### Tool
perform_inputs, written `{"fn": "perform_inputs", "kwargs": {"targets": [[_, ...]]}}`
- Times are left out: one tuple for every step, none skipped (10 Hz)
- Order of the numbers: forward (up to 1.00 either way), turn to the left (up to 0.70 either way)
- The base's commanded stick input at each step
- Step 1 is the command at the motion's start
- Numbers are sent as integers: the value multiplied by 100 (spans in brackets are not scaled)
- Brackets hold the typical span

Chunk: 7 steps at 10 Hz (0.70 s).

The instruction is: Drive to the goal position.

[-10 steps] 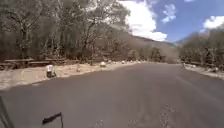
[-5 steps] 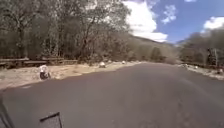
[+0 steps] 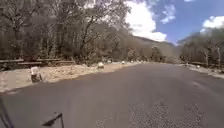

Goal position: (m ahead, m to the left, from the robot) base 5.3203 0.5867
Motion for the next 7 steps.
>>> {"fn": "perform_inputs", "kwargs": {"targets": [[70, 0], [70, 0], [70, 0], [70, 0], [70, 0], [70, 0], [70, 0]]}}
